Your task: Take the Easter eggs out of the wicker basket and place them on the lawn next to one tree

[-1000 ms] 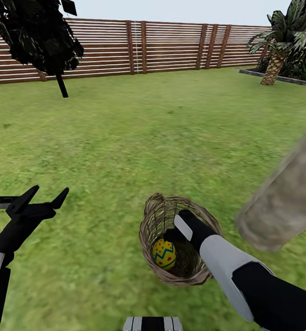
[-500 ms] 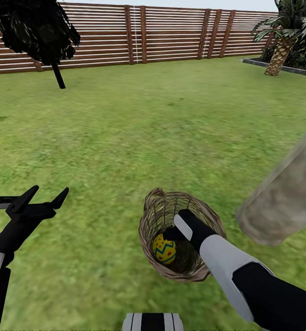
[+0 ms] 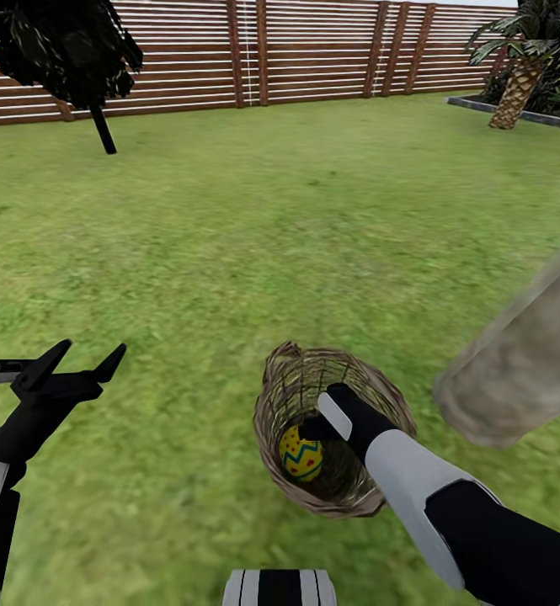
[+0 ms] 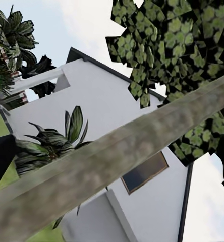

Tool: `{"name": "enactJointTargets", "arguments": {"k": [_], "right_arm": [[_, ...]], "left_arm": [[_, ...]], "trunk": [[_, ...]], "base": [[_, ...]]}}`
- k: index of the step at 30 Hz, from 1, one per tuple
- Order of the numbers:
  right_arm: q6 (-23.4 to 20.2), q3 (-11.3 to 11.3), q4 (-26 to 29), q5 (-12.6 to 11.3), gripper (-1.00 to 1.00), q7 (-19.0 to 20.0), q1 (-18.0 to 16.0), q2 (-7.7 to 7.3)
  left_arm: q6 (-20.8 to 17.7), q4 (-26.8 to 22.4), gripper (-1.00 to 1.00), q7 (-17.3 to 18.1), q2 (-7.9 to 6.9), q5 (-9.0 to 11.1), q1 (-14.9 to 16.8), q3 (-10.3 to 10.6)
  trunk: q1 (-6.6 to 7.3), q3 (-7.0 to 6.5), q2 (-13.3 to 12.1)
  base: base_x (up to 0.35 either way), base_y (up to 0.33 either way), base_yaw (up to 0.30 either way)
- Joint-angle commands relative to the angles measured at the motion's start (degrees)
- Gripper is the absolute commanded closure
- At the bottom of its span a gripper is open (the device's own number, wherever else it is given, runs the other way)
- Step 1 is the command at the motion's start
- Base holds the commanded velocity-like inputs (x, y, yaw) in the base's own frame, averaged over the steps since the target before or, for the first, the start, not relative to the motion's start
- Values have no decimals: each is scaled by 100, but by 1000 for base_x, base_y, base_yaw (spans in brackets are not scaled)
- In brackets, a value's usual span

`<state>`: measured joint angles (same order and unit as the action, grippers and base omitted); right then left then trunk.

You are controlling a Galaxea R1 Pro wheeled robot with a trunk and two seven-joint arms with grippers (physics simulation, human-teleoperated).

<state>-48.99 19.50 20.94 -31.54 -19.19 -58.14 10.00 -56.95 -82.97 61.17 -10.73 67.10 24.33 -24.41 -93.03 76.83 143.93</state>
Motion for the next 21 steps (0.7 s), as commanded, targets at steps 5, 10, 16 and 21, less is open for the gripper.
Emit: {"name": "enactJointTargets", "arguments": {"k": [5, 10, 16, 21], "right_arm": [[15, 27, 10, -55, -100, -42, -4, 0], [21, 27, 7, -54, -100, -41, -4, 0], [85, 27, 12, -54, -100, -24, -4, 0], [252, 40, 15, -54, -100, 37, 3, 0]], "left_arm": [[-20, 0, -100, 9, 1, 11, 2, -2], [-18, 0, -100, 9, 1, 14, 2, -2], [-18, 0, -100, 9, 1, 14, 2, -2], [-18, 0, -100, 9, 1, 7, 2, -2]], "trunk": [[-1, 52, 2], [-1, 99, 2], [-1, 156, 2], [-1, 203, 2]], "base": [[154, 0, 0], [18, 0, 0], [1, 0, 0], [0, 0, 0]]}}
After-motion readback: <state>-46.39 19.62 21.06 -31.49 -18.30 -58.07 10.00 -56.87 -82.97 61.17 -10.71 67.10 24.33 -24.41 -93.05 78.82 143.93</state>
